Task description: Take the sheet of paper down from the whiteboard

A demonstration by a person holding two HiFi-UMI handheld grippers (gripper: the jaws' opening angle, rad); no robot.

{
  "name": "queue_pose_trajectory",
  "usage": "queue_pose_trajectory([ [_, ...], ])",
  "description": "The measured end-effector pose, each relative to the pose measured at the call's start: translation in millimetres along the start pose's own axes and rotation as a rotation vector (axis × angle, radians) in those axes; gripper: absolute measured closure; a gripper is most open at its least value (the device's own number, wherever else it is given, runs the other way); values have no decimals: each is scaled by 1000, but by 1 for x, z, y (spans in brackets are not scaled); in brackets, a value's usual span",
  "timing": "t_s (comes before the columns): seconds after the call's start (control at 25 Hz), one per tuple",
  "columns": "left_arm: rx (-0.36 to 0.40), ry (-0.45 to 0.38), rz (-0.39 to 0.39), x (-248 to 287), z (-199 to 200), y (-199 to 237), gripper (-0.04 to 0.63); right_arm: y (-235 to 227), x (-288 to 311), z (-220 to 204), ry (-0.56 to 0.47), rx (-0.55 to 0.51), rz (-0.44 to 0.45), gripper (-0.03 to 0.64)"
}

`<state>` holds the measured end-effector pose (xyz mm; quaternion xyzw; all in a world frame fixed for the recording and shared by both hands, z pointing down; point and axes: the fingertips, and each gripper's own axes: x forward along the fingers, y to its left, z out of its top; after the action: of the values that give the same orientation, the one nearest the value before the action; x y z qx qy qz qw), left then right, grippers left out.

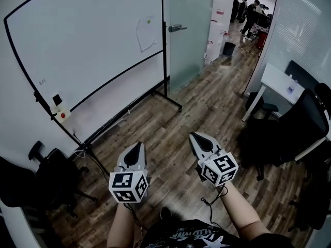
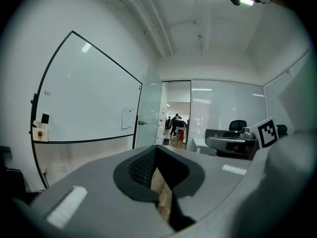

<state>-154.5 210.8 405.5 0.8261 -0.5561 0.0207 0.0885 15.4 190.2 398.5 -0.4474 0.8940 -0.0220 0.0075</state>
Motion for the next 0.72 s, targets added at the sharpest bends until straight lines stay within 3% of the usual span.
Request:
queue_pose_trajectory([
  [0.44, 5, 26, 4, 56, 2, 60, 588, -22, 88, -5, 4, 36, -11, 601],
  [0.72, -19, 55, -35, 98, -3, 68, 589, -40, 119, -12, 18, 40, -15, 601],
])
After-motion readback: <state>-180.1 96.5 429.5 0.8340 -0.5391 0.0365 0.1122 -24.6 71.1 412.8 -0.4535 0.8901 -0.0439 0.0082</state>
